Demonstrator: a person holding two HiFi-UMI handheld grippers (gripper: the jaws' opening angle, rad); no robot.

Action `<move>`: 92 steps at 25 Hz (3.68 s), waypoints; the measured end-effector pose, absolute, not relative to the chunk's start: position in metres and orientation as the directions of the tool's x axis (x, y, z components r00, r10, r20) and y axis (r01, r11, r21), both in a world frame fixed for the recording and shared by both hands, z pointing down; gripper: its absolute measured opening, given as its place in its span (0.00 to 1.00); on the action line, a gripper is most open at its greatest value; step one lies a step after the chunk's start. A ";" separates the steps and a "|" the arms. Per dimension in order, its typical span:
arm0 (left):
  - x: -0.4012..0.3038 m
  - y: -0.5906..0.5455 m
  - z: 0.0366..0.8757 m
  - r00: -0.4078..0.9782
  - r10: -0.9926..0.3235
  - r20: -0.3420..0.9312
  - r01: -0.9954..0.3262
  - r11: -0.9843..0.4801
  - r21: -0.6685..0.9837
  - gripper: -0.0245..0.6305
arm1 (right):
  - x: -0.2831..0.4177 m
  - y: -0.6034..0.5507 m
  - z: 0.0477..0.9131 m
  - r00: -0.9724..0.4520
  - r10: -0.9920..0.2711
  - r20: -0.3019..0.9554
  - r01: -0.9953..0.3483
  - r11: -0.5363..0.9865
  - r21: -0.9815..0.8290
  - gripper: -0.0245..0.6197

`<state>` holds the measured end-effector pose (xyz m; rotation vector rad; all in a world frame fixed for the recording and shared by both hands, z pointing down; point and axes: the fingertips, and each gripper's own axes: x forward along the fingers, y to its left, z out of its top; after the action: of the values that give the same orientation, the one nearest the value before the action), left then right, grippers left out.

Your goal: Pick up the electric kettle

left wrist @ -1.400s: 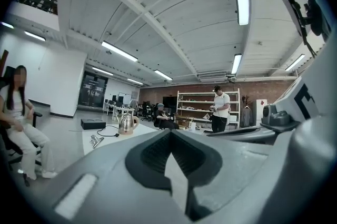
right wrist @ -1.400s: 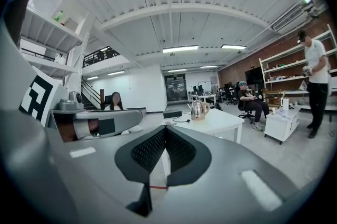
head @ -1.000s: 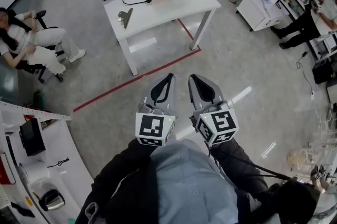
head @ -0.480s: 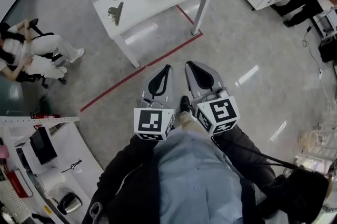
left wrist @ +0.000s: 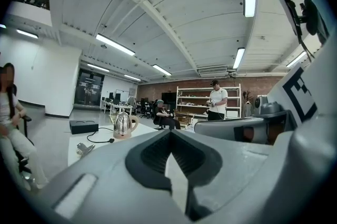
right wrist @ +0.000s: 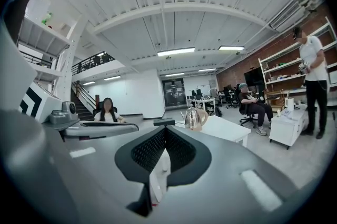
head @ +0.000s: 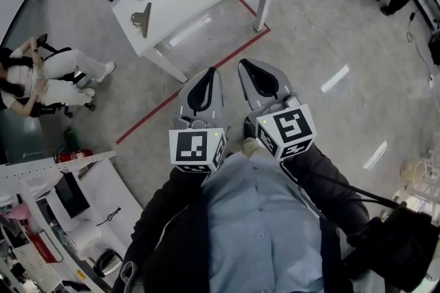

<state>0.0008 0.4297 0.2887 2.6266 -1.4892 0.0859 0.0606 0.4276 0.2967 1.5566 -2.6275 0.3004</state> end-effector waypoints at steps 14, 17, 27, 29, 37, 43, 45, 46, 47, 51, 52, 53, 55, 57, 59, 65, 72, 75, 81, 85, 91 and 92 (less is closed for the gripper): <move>0.072 0.353 0.269 0.494 -0.863 0.103 -0.867 -0.498 -0.008 0.04 | 0.120 0.344 0.281 -0.533 -0.842 0.083 -0.840 0.515 -0.173 0.08; 0.072 0.346 0.266 0.470 -0.876 0.108 -0.880 -0.475 -0.025 0.04 | 0.125 0.333 0.278 -0.547 -0.835 0.066 -0.828 0.528 -0.190 0.08; 0.053 0.313 0.289 0.426 -0.894 0.140 -0.902 -0.432 -0.013 0.04 | 0.105 0.300 0.303 -0.588 -0.803 0.098 -0.800 0.560 -0.213 0.08; 0.049 0.303 0.293 0.428 -0.893 0.139 -0.902 -0.432 0.002 0.04 | 0.102 0.291 0.310 -0.583 -0.804 0.117 -0.806 0.554 -0.208 0.08; 0.027 0.254 0.307 0.434 -0.889 0.147 -0.901 -0.429 0.069 0.04 | 0.083 0.247 0.327 -0.574 -0.796 0.191 -0.817 0.541 -0.200 0.08; 0.000 0.210 0.320 0.423 -0.890 0.169 -0.906 -0.409 0.111 0.04 | 0.052 0.205 0.339 -0.590 -0.771 0.240 -0.807 0.557 -0.194 0.08; -0.010 0.193 0.319 0.419 -0.893 0.163 -0.907 -0.404 0.118 0.04 | 0.043 0.189 0.338 -0.592 -0.768 0.243 -0.806 0.563 -0.185 0.08; -0.016 0.184 0.318 0.415 -0.896 0.158 -0.909 -0.400 0.121 0.04 | 0.037 0.180 0.335 -0.595 -0.766 0.242 -0.804 0.568 -0.179 0.08; -0.021 0.176 0.317 0.412 -0.899 0.152 -0.910 -0.396 0.124 0.04 | 0.031 0.171 0.332 -0.598 -0.765 0.240 -0.801 0.573 -0.171 0.08; -0.044 0.148 0.305 0.409 -0.904 0.125 -0.910 -0.395 0.126 0.04 | 0.009 0.139 0.319 -0.601 -0.767 0.227 -0.799 0.583 -0.148 0.08; -0.049 0.142 0.302 0.411 -0.904 0.119 -0.909 -0.397 0.126 0.04 | 0.004 0.133 0.316 -0.600 -0.769 0.222 -0.800 0.583 -0.143 0.08; -0.054 0.136 0.299 0.412 -0.904 0.111 -0.908 -0.399 0.125 0.04 | -0.002 0.126 0.312 -0.600 -0.770 0.216 -0.800 0.585 -0.135 0.08; -0.064 0.121 0.292 0.414 -0.906 0.087 -0.907 -0.403 0.121 0.04 | -0.014 0.111 0.303 -0.604 -0.772 0.198 -0.797 0.594 -0.109 0.08; -0.072 0.107 0.285 0.417 -0.907 0.062 -0.905 -0.409 0.115 0.04 | -0.024 0.098 0.295 -0.606 -0.775 0.183 -0.795 0.601 -0.087 0.08; -0.078 0.097 0.281 0.425 -0.904 0.046 -0.901 -0.418 0.113 0.04 | -0.031 0.089 0.290 -0.601 -0.781 0.170 -0.798 0.598 -0.072 0.08; -0.080 0.078 0.284 0.460 -0.887 0.040 -0.882 -0.451 0.133 0.04 | -0.029 0.071 0.286 -0.564 -0.808 0.168 -0.824 0.564 -0.049 0.08; -0.057 0.070 0.299 0.507 -0.859 0.075 -0.858 -0.494 0.143 0.04 | -0.008 0.060 0.287 -0.522 -0.838 0.161 -0.852 0.521 -0.054 0.08; -0.051 0.061 0.307 0.509 -0.856 0.094 -0.858 -0.496 0.134 0.04 | -0.002 0.051 0.297 -0.517 -0.841 0.163 -0.856 0.513 -0.068 0.08; -0.043 0.040 0.312 0.497 -0.859 0.122 -0.866 -0.484 0.122 0.04 | 0.008 0.031 0.309 -0.522 -0.834 0.179 -0.853 0.512 -0.103 0.08; -0.040 0.023 0.330 0.491 -0.853 0.178 -0.871 -0.474 0.131 0.04 | 0.013 0.015 0.328 -0.527 -0.822 0.214 -0.850 0.509 -0.138 0.08; -0.030 -0.020 0.335 0.469 -0.855 0.220 -0.883 -0.452 0.126 0.04 | 0.025 -0.027 0.345 -0.541 -0.806 0.240 -0.841 0.510 -0.182 0.08; -0.029 -0.028 0.334 0.464 -0.859 0.218 -0.886 -0.448 0.121 0.04 | 0.026 -0.035 0.344 -0.547 -0.803 0.237 -0.837 0.516 -0.183 0.08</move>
<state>-0.0289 -0.0278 0.3335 2.4950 -1.5110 0.1830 0.0264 -0.0353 0.3438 1.4273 -2.6273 0.4197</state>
